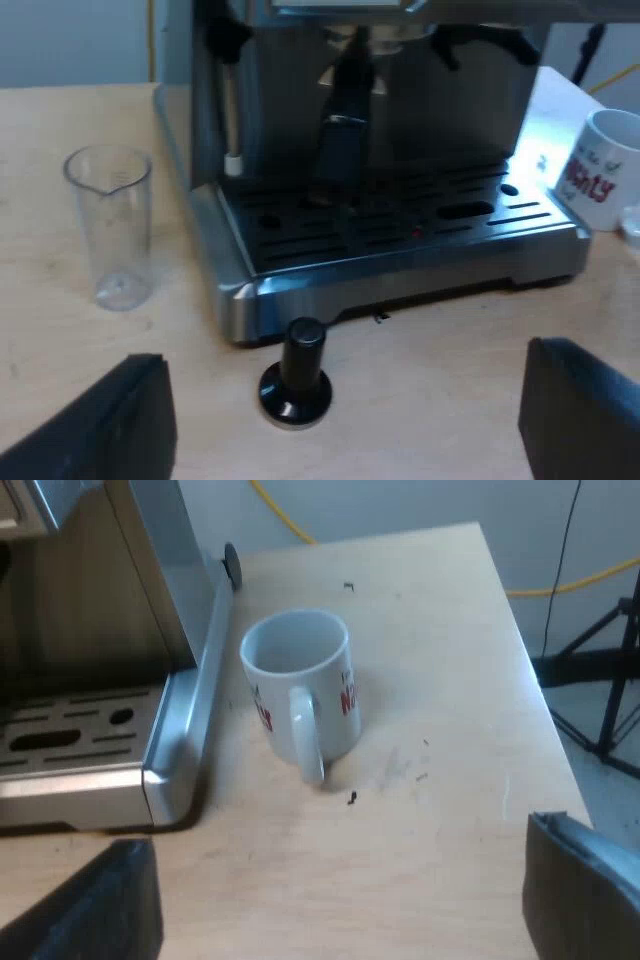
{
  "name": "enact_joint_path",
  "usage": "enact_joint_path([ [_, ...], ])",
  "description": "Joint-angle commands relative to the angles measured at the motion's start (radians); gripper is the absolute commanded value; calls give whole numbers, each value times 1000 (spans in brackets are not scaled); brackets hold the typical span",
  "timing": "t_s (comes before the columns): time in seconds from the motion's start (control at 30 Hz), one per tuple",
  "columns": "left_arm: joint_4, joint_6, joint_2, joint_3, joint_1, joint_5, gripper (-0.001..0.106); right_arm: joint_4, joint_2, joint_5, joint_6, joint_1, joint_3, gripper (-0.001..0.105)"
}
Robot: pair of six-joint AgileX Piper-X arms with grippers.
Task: Place mug into machine
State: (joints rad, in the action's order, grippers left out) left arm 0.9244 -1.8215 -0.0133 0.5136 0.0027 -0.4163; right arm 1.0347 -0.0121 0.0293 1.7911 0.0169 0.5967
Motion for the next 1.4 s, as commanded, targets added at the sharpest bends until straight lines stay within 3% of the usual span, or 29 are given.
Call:
enact_joint_path([
  [0.03, -21, 10, -9, 27, -27, -7, 71, -5, -11, -1, 8, 1, 41, 82],
  [0.17, -41, 50, 57, 77, -54, -7, 71, -5, 41, -1, 30, 1, 94, 82],
  [0.37, -93, 52, 129, 130, -105, -7, 71, -5, 128, -1, 75, 1, 162, 82],
  [0.57, -149, 52, 192, 149, -199, -29, 71, -5, 225, 26, 75, 1, 225, 82],
  [1.1, -376, 52, 435, 168, -336, -74, 71, -5, 379, 66, 75, 1, 231, 82],
  [1.4, -505, 52, 598, 170, -461, -74, 71, -5, 426, 66, 75, 1, 231, 82],
])
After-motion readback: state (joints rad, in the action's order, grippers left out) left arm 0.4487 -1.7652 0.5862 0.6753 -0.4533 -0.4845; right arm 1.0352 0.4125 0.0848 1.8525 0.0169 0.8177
